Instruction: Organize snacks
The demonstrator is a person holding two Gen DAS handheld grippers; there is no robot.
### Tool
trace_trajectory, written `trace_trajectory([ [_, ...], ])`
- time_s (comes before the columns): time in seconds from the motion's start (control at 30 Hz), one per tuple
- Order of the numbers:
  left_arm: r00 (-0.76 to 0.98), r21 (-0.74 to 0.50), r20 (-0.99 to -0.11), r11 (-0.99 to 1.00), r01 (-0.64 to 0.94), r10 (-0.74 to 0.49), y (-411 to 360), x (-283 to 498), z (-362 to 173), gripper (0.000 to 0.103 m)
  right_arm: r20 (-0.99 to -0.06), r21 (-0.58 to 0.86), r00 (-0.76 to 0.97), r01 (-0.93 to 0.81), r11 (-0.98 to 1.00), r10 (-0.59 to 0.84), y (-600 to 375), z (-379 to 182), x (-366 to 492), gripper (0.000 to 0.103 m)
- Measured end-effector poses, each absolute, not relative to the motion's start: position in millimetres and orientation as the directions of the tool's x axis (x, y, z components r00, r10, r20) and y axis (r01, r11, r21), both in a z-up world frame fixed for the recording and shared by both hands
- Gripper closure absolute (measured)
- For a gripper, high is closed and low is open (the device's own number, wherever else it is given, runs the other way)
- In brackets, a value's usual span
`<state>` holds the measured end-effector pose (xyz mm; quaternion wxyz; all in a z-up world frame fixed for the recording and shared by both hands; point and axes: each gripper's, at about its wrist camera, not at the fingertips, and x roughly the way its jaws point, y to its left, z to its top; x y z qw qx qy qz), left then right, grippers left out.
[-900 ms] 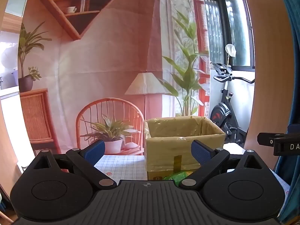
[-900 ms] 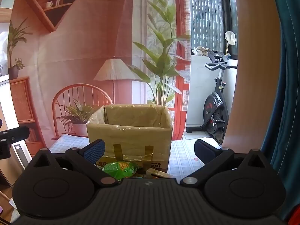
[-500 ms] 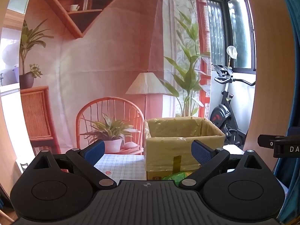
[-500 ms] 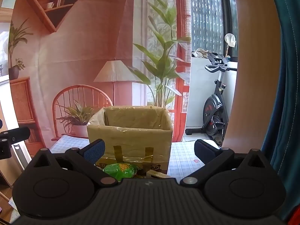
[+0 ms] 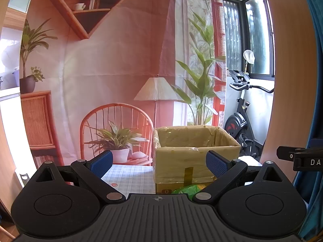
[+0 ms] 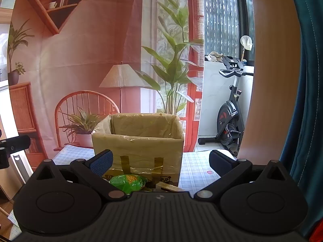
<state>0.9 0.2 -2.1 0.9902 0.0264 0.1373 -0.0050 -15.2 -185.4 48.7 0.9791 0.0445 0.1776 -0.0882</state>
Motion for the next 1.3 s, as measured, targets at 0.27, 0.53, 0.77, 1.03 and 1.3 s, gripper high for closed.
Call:
trace_trajectory([
  [0.27, 0.962, 0.049, -0.273, 0.999, 0.017, -0.003, 0.6, 1.1, -2.1, 0.003, -0.356, 0.057, 0.921, 0.188, 0.980, -0.156, -186.0, 45.5, -12.6, 0.000],
  [0.53, 0.962, 0.049, -0.275, 0.999, 0.016, -0.002, -2.1, 0.7, -2.8, 0.003, -0.356, 0.056, 0.921, 0.189, 0.980, -0.157, -186.3, 45.8, -13.5, 0.000],
  [0.77, 0.961, 0.048, -0.277, 0.999, 0.017, -0.003, -3.1, 0.1, -4.4, 0.003, -0.360, 0.056, 0.919, 0.190, 0.980, -0.158, -188.8, 45.2, -13.7, 0.000],
  [1.03, 0.960, 0.046, -0.279, 0.999, 0.017, -0.004, -3.7, 0.6, -5.5, 0.003, -0.360, 0.058, 0.920, 0.191, 0.980, -0.158, -190.6, 44.1, -14.6, 0.000],
  [1.3, 0.960, 0.043, -0.282, 0.999, 0.018, -0.005, -3.5, 0.3, -6.7, 0.003, -0.359, 0.057, 0.920, 0.191, 0.980, -0.158, -190.3, 43.9, -14.6, 0.000],
])
